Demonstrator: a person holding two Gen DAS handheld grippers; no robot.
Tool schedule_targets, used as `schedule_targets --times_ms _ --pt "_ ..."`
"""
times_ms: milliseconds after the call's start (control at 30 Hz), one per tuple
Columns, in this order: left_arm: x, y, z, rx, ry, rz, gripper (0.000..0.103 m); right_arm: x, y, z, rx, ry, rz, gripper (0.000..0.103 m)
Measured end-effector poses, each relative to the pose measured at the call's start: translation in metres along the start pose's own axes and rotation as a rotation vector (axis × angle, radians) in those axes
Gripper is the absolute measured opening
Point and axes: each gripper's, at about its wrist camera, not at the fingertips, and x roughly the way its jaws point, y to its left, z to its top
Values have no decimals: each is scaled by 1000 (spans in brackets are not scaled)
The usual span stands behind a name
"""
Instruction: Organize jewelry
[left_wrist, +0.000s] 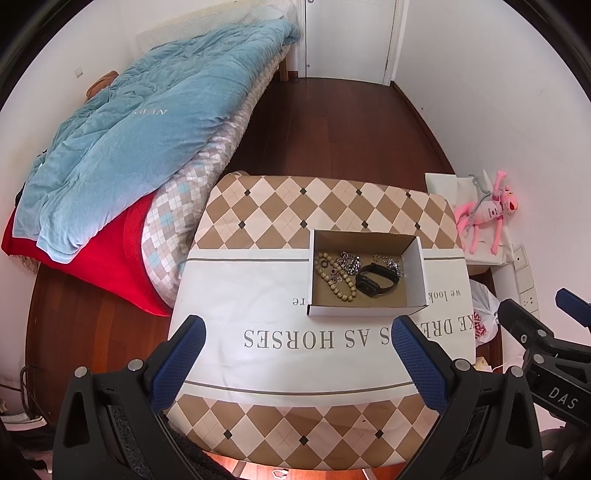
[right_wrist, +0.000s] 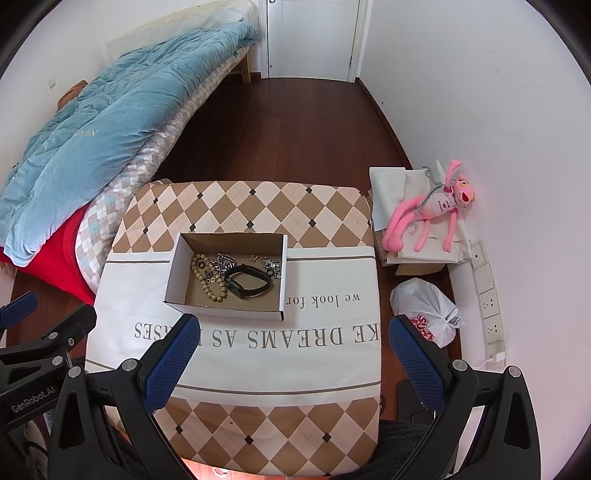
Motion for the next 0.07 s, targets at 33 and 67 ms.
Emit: schedule_targets --times_ms 33,67 --pt "0 0 0 1 0 -4 103 0 1 1 -1 0 -1 103" --pt "0 0 0 2 1 -10 103 0 0 1 0 1 1 103"
